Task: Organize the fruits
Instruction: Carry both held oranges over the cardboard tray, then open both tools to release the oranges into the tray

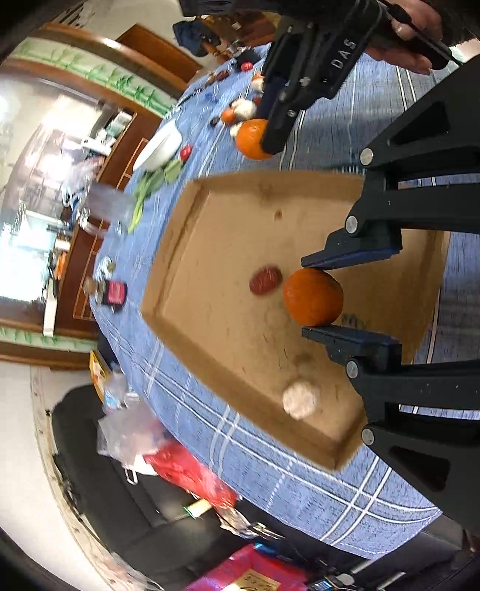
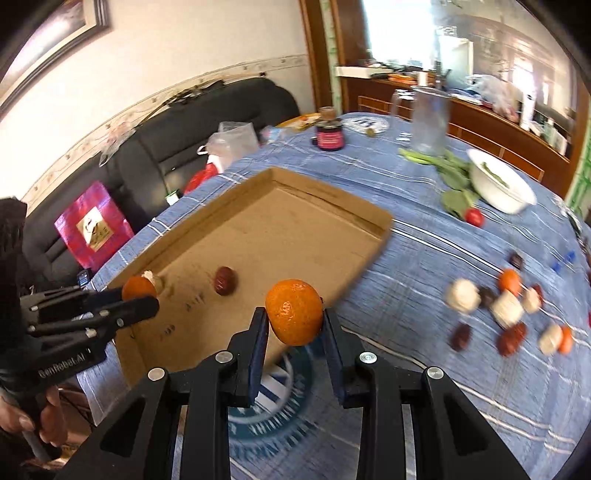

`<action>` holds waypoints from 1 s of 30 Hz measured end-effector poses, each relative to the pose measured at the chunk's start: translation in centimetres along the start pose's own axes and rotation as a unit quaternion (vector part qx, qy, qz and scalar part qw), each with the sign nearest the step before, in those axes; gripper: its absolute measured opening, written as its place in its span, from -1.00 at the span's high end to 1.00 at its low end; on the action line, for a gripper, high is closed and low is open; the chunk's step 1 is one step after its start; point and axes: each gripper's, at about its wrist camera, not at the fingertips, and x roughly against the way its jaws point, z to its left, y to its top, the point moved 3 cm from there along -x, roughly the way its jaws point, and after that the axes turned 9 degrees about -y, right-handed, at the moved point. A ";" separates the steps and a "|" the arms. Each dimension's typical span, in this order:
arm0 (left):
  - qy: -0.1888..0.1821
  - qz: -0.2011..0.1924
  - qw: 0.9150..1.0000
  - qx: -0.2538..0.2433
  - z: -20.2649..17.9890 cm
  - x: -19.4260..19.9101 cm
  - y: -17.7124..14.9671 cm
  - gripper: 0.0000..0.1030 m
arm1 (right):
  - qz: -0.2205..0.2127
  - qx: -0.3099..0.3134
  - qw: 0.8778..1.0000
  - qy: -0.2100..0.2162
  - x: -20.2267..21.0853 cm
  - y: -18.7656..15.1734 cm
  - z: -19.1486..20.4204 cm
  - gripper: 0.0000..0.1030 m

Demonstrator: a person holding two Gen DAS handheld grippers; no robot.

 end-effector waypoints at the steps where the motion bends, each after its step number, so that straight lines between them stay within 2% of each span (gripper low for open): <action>1: 0.001 0.002 1.000 0.004 0.4 -0.2 -0.1 0.45 | 0.003 0.005 1.000 0.002 -0.7 0.4 0.5 0.36; 12: -0.003 0.029 0.999 0.021 2.8 -2.6 -0.4 0.45 | 0.067 0.019 0.997 0.020 -7.6 1.2 3.3 0.36; 25: 0.000 0.043 0.999 0.013 2.7 -4.2 -0.6 0.42 | 0.072 0.024 0.997 0.011 -8.5 1.2 3.5 0.32; 28: 0.003 0.040 0.999 0.011 2.6 -3.9 -0.7 0.27 | 0.069 0.026 0.997 0.007 -8.2 1.1 3.5 0.27; 30: 0.012 0.033 0.999 0.009 2.5 -3.5 -0.7 0.10 | 0.066 0.029 0.997 0.002 -8.0 1.1 3.5 0.19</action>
